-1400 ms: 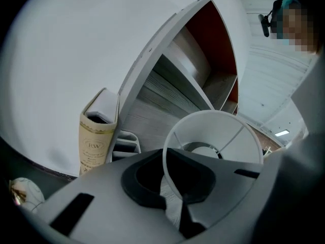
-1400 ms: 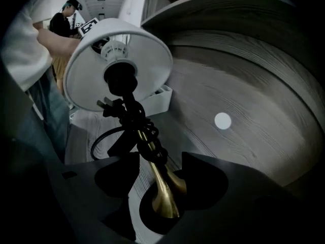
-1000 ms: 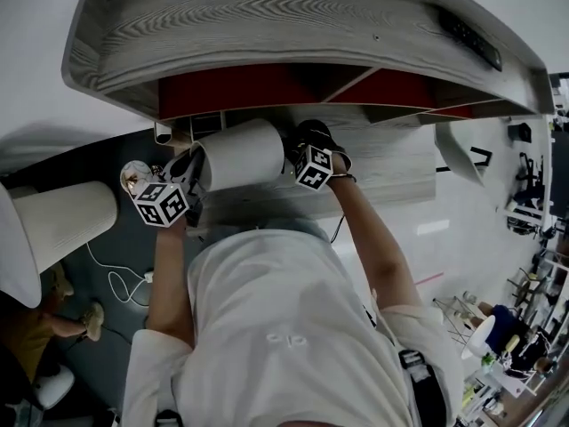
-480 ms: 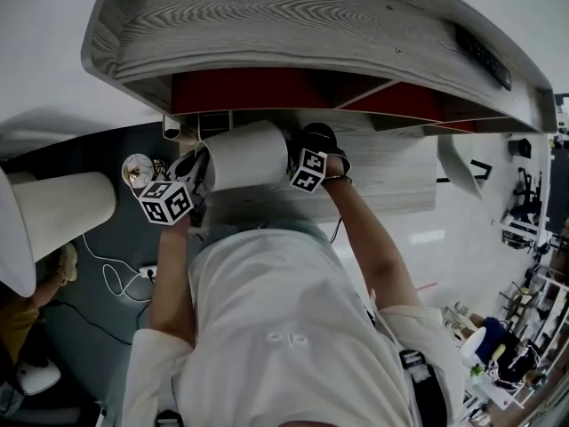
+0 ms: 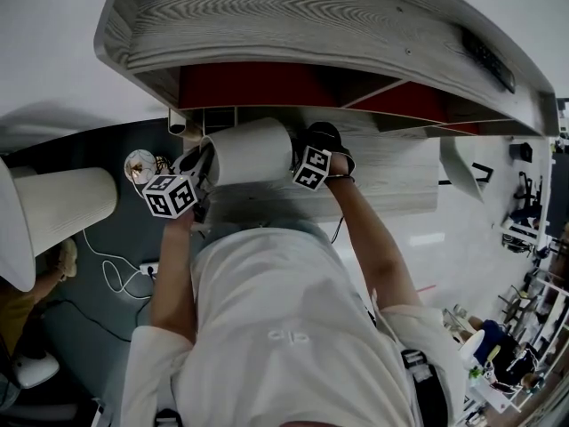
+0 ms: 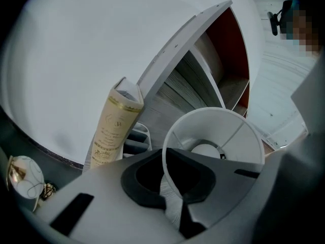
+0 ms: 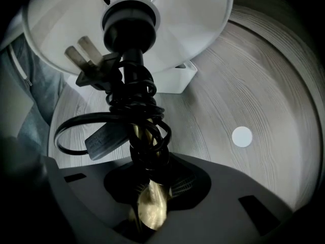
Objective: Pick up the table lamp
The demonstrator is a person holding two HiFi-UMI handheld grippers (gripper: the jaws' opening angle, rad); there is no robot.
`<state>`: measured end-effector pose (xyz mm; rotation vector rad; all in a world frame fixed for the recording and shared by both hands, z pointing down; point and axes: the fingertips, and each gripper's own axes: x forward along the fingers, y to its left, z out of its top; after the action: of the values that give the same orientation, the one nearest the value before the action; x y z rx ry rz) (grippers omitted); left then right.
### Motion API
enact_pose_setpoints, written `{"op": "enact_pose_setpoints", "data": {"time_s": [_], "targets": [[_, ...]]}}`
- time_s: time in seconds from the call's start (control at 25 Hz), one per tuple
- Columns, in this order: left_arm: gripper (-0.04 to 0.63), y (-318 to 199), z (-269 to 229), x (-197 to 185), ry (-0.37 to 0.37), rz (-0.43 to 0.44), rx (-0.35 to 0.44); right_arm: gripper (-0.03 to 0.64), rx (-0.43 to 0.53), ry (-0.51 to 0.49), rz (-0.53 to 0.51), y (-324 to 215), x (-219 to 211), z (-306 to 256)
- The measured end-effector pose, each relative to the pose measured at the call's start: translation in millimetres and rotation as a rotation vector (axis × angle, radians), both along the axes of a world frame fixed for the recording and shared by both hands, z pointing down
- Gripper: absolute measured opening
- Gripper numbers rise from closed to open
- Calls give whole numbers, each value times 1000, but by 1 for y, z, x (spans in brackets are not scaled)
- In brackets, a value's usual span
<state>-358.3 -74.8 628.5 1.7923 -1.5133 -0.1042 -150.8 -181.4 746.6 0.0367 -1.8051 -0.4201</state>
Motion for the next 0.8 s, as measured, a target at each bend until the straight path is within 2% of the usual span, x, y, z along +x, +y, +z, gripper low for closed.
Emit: {"op": "enact_pose_setpoints", "data": {"time_s": [0.4,0.8], "targets": [[25,-5,-1,15,52,29,9,115,37,21,43,-1,27,-21],[26,-24,-18,69,106,109,33,115,54,65,130,2,96,-56]]}}
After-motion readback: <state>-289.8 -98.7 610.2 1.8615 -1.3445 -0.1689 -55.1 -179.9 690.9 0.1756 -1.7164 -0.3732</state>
